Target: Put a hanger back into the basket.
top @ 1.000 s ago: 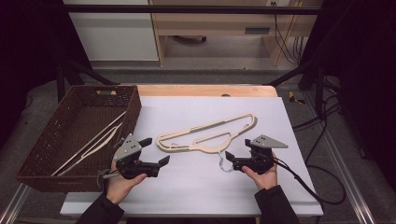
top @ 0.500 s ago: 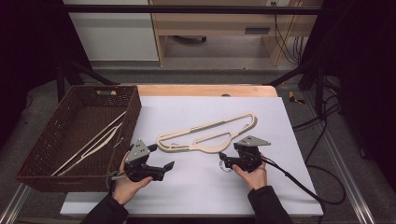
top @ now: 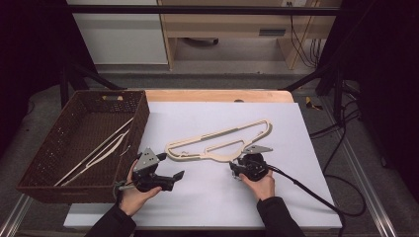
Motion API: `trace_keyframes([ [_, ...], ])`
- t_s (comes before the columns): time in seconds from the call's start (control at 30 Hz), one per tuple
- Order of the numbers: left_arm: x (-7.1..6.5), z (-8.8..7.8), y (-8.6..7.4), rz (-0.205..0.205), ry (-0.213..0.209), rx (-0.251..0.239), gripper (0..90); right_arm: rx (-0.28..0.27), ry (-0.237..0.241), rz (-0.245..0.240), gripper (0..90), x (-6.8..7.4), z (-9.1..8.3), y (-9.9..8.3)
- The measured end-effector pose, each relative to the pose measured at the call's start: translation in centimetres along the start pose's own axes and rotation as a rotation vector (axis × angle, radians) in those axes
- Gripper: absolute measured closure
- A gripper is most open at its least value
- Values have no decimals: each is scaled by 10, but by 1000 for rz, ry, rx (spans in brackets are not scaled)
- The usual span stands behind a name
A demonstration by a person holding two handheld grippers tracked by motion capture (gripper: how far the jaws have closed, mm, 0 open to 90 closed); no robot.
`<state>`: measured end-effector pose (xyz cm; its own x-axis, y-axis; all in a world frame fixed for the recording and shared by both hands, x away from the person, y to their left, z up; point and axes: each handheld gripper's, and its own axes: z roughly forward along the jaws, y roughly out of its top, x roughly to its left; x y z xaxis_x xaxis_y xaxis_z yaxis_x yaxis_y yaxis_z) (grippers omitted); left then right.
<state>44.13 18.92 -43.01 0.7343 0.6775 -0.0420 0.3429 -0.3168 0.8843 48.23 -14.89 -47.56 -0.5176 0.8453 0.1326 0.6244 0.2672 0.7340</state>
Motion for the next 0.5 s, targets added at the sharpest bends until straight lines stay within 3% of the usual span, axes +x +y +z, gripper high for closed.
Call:
trace_keyframes([
  [0.2, 0, 1, 0, 2, -3, 4, 99, 28, -26, 6, 758, -1, 6, -1],
  [0.5, -1, 4, -1, 7, -1, 18, 99, 38, -10, 20, 853, 0, 6, 0],
])
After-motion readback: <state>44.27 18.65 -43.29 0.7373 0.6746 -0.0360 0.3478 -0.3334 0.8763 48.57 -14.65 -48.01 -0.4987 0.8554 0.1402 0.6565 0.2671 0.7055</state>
